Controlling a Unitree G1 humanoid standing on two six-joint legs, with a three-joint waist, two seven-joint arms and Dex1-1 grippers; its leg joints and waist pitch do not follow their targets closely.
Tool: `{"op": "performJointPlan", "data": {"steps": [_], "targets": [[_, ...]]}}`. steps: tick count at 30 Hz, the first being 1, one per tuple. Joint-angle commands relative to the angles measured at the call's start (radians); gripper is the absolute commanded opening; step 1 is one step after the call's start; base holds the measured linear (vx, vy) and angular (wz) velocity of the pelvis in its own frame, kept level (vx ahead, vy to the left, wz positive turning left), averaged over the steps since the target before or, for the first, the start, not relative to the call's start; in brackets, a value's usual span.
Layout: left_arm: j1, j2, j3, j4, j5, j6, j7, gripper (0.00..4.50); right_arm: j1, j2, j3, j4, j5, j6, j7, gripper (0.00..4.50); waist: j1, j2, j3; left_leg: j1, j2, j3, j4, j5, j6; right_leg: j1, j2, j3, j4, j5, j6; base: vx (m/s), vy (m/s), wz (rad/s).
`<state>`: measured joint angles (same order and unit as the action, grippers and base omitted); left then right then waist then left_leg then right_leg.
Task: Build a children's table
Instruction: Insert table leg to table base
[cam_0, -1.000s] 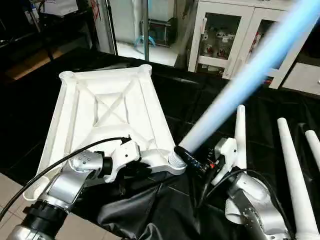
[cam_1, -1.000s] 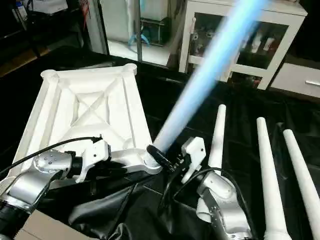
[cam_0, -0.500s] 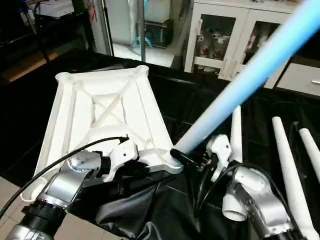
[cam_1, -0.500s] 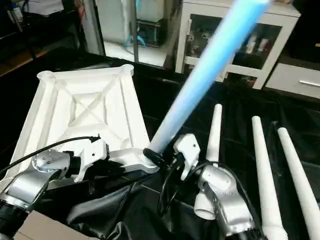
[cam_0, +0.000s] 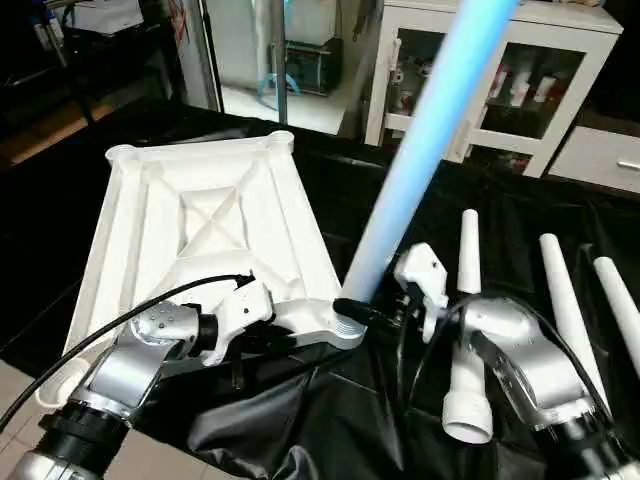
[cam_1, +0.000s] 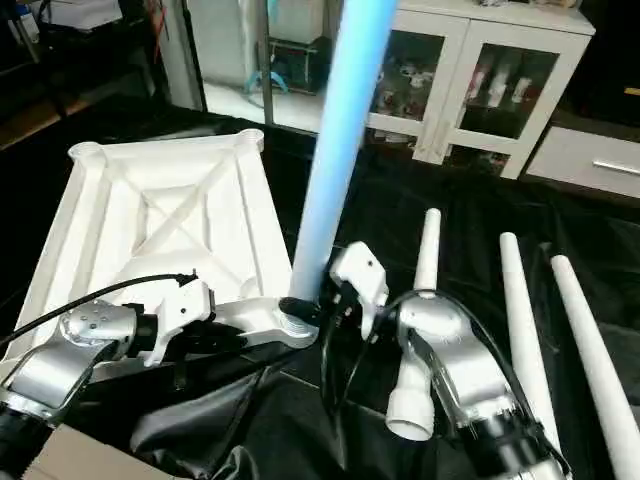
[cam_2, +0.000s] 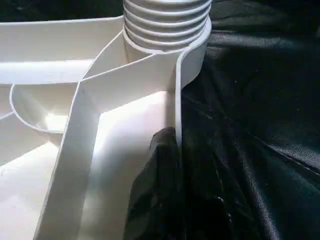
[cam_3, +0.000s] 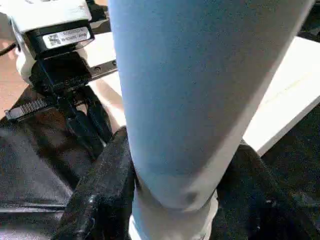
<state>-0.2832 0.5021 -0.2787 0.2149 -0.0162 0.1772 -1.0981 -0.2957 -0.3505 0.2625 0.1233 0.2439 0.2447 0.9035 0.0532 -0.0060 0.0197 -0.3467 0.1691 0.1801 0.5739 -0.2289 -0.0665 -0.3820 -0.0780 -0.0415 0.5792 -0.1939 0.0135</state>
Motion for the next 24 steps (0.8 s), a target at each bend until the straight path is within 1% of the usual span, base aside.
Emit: {"op": "performJointPlan", "data": {"steps": [1,2,3,4,5,6,7,8,9,10,11,12,13,14,15,16,17,18,19,20,21,22,23,24], "targets": [[-0.001,-0.02,0.017,0.016,-0.022,0.001,0.03,0.0,0.021,0.014,0.096,0.13,-0.06,0.101,-0.001,1.86,-0.002,-0.011,-0.014,0.0,0.064,-0.032,-0.093,-0.315,0.008,0.001,-0.077,0.047,-0.09,-0.537,-0.112,0.0,0.0,0.0],[-0.001,-0.021,0.016,0.014,-0.022,0.003,0.03,0.0,0.003,0.035,0.079,0.149,-0.062,0.106,-0.027,1.86,-0.005,-0.01,-0.013,0.001,0.064,-0.034,-0.093,-0.332,0.0,0.001,-0.079,0.046,-0.093,-0.567,-0.109,0.0,0.0,0.0],[-0.001,-0.021,0.016,0.013,-0.022,0.003,0.03,0.0,0.001,0.037,0.077,0.151,-0.062,0.107,-0.03,1.86,-0.005,-0.01,-0.013,0.001,0.064,-0.034,-0.093,-0.332,0.0,0.001,-0.079,0.046,-0.093,-0.567,-0.109,0.0,0.0,0.0],[0.0,-0.022,0.017,0.012,-0.022,0.004,0.031,0.0,-0.011,0.056,0.06,0.166,-0.06,0.113,-0.056,1.86,-0.007,-0.012,-0.012,0.004,0.065,-0.037,-0.094,-0.357,-0.01,-0.003,-0.079,0.045,-0.095,-0.599,-0.098,0.0,0.0,0.0],[0.0,-0.022,0.017,0.011,-0.022,0.004,0.031,0.0,-0.011,0.058,0.059,0.167,-0.06,0.114,-0.058,1.86,-0.008,-0.012,-0.01,0.005,0.064,-0.036,-0.094,-0.368,-0.012,-0.005,-0.079,0.046,-0.097,-0.613,-0.095,0.0,0.0,0.0],[0.002,-0.023,0.018,0.008,-0.023,0.005,0.032,0.0,-0.02,0.072,0.048,0.191,-0.072,0.121,-0.096,1.86,-0.013,-0.012,-0.008,0.004,0.063,-0.039,-0.095,-0.391,-0.017,-0.006,-0.08,0.045,-0.1,-0.644,-0.084,0.0,0.0,0.0],[0.002,-0.023,0.018,0.008,-0.023,0.005,0.032,0.0,-0.02,0.072,0.048,0.191,-0.072,0.121,-0.096,1.86,-0.018,-0.012,-0.007,0.004,0.061,-0.042,-0.096,-0.411,-0.022,-0.007,-0.08,0.042,-0.103,-0.675,-0.073,0.0,0.0,0.0],[0.004,-0.023,0.018,0.007,-0.024,0.006,0.033,0.0,-0.02,0.075,0.048,0.202,-0.081,0.122,-0.111,1.86,-0.021,-0.013,-0.006,0.003,0.061,-0.046,-0.096,-0.426,-0.025,-0.007,-0.082,0.041,-0.107,-0.707,-0.059,0.0,0.0,0.0],[0.007,-0.022,0.017,0.004,-0.025,0.007,0.034,0.0,-0.017,0.078,0.046,0.213,-0.085,0.119,-0.122,1.86,-0.022,-0.012,-0.005,0.005,0.061,-0.046,-0.096,-0.437,-0.027,-0.009,-0.083,0.04,-0.109,-0.722,-0.054,0.0,0.0,0.0],[0.009,-0.021,0.017,0.001,-0.025,0.007,0.034,0.0,-0.013,0.08,0.046,0.219,-0.087,0.117,-0.128,1.86,-0.025,-0.018,-0.003,0.006,0.059,-0.049,-0.094,-0.458,-0.027,-0.012,-0.084,0.038,-0.116,-0.763,-0.039,0.0,0.0,0.0],[0.013,-0.02,0.018,-0.003,-0.025,0.008,0.035,0.0,-0.004,0.083,0.039,0.223,-0.085,0.108,-0.134,1.86,-0.024,-0.013,-0.005,0.009,0.059,-0.05,-0.092,-0.465,-0.029,-0.013,-0.085,0.037,-0.116,-0.772,-0.037,-0.05,0.009,-0.07],[0.013,-0.02,0.018,-0.003,-0.025,0.008,0.035,0.0,-0.004,0.083,0.039,0.223,-0.085,0.108,-0.134,1.86,-0.027,-0.014,-0.002,0.012,0.056,-0.052,-0.091,-0.486,-0.029,-0.018,-0.084,0.033,-0.124,-0.797,-0.026,0.0,0.0,0.0],[0.016,-0.019,0.02,-0.007,-0.026,0.011,0.035,0.0,0.007,0.087,0.029,0.221,-0.076,0.105,-0.138,1.86,-0.027,-0.013,-0.004,0.017,0.056,-0.054,-0.09,-0.498,-0.029,-0.018,-0.085,0.031,-0.128,-0.795,-0.023,0.0,0.0,0.0],[0.018,-0.018,0.022,-0.009,-0.027,0.012,0.035,0.0,0.016,0.09,0.019,0.219,-0.069,0.103,-0.143,1.86,-0.03,-0.012,-0.001,0.014,0.057,-0.059,-0.097,-0.523,-0.03,-0.013,-0.081,0.024,-0.126,-0.781,-0.023,0.0,0.0,0.0],[0.018,-0.018,0.022,-0.009,-0.027,0.012,0.035,0.0,0.016,0.09,0.019,0.219,-0.069,0.103,-0.143,1.86,-0.032,-0.01,0.0,0.012,0.059,-0.061,-0.101,-0.537,-0.034,-0.009,-0.081,0.022,-0.125,-0.768,-0.024,0.0,0.0,0.0],[0.021,-0.015,0.024,-0.01,-0.027,0.012,0.035,0.0,0.026,0.092,0.009,0.229,-0.07,0.098,-0.157,1.86,-0.035,-0.007,0.001,0.01,0.06,-0.065,-0.107,-0.564,-0.039,-0.004,-0.079,0.018,-0.123,-0.736,-0.028,0.0,0.0,0.0],[0.022,-0.014,0.025,-0.01,-0.027,0.011,0.036,0.0,0.03,0.093,0.003,0.241,-0.075,0.091,-0.17,1.86,-0.034,-0.005,0.001,0.017,0.06,-0.064,-0.109,-0.586,-0.043,-0.008,-0.079,0.018,-0.124,-0.712,-0.036,0.0,0.0,0.0],[0.023,-0.014,0.025,-0.01,-0.027,0.011,0.035,0.0,0.03,0.095,0.0,0.247,-0.076,0.089,-0.177,1.86,-0.035,-0.006,0.003,0.018,0.06,-0.064,-0.109,-0.595,-0.043,-0.009,-0.078,0.018,-0.124,-0.704,-0.039,0.0,0.0,0.0],[0.025,-0.013,0.026,-0.012,-0.029,0.013,0.034,0.0,0.032,0.106,-0.017,0.271,-0.074,0.086,-0.205,1.86,-0.035,-0.005,0.003,0.02,0.059,-0.064,-0.109,-0.605,-0.041,-0.008,-0.079,0.019,-0.125,-0.705,-0.041,0.0,0.0,0.0],[0.025,-0.013,0.026,-0.012,-0.029,0.013,0.034,0.0,0.032,0.106,-0.017,0.271,-0.074,0.086,-0.205,1.86,-0.035,-0.005,0.005,0.022,0.058,-0.065,-0.109,-0.614,-0.039,-0.01,-0.081,0.019,-0.127,-0.72,-0.04,0.0,0.0,0.0],[0.025,-0.014,0.027,-0.013,-0.03,0.015,0.032,0.0,0.028,0.112,-0.026,0.289,-0.074,0.085,-0.222,1.86,-0.035,-0.002,0.005,0.024,0.057,-0.066,-0.109,-0.616,-0.039,-0.011,-0.082,0.019,-0.128,-0.728,-0.038,0.0,0.0,0.0],[0.026,-0.015,0.027,-0.013,-0.031,0.016,0.032,0.0,0.023,0.115,-0.03,0.304,-0.077,0.081,-0.235,1.86,-0.036,-0.002,0.008,0.026,0.056,-0.066,-0.108,-0.626,-0.038,-0.013,-0.081,0.015,-0.132,-0.751,-0.032,0.0,0.0,0.0],[0.026,-0.015,0.026,-0.012,-0.031,0.016,0.032,0.0,0.019,0.116,-0.03,0.315,-0.081,0.076,-0.241,1.86,-0.038,0.0,0.01,0.033,0.055,-0.067,-0.107,-0.645,-0.038,-0.015,-0.08,0.008,-0.138,-0.77,-0.024,0.0,0.0,0.0],[0.026,-0.015,0.026,-0.012,-0.031,0.016,0.032,0.0,0.019,0.116,-0.03,0.315,-0.081,0.076,-0.241,1.86,-0.04,0.001,0.01,0.036,0.054,-0.068,-0.106,-0.656,-0.039,-0.015,-0.079,0.003,-0.14,-0.769,-0.022,0.0,0.0,0.0]]}}
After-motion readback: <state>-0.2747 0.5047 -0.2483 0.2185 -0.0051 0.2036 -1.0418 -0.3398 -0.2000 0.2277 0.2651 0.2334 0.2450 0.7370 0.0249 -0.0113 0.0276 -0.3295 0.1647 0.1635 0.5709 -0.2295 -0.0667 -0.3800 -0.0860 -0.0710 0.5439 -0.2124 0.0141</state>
